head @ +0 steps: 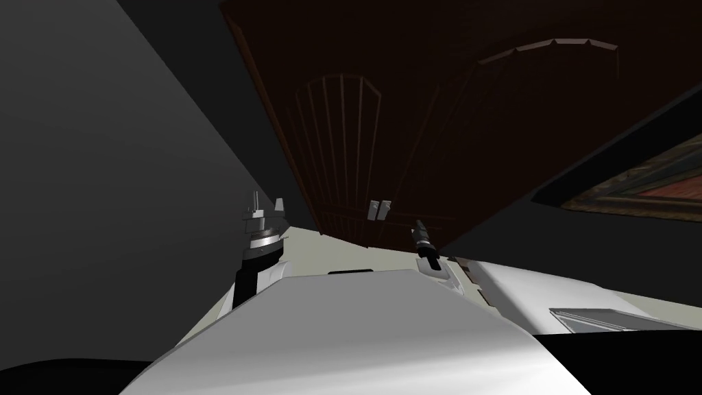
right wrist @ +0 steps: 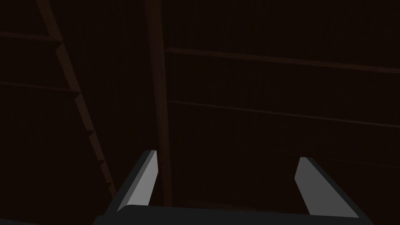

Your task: Pull the door open

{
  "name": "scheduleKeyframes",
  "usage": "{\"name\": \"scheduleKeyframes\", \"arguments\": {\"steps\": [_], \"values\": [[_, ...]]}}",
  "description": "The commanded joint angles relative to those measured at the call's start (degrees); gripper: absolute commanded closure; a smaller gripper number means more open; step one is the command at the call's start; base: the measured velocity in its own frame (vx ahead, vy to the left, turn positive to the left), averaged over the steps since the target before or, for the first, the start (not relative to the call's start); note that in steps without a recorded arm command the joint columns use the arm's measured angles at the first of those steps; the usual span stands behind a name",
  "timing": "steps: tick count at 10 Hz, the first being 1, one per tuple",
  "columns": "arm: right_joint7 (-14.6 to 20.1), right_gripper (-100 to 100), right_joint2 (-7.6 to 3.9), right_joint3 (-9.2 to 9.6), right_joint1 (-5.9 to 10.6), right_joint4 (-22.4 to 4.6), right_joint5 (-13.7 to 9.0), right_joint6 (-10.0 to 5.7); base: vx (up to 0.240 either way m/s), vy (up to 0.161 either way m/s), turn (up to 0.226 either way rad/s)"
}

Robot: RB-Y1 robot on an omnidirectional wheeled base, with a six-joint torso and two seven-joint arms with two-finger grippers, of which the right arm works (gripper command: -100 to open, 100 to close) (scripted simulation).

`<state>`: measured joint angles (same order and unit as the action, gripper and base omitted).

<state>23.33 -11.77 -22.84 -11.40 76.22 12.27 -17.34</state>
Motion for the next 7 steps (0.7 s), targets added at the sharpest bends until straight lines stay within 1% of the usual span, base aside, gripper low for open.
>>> {"name": "scheduleKeyframes", "arguments": {"steps": [1,2,4,5,7], "values": [[-0.2,-100,-0.22,-0.45,0.48,-0.8,-0.1,-0.16,0.172,-0.077,0.018],[-0.3,-100,-0.03,-0.21,0.89,-0.8,-0.1,-0.18,0.180,-0.036,0.063],[-0.4,-100,0.77,1.11,2.20,-0.6,0.1,-0.41,0.216,0.023,0.125],[-0.4,-100,1.39,2.20,3.10,-0.3,0.2,-0.62,0.262,0.087,0.184],[-0.4,-100,2.01,3.30,3.95,-0.1,0.3,-0.83,0.171,0.155,0.128]]}}
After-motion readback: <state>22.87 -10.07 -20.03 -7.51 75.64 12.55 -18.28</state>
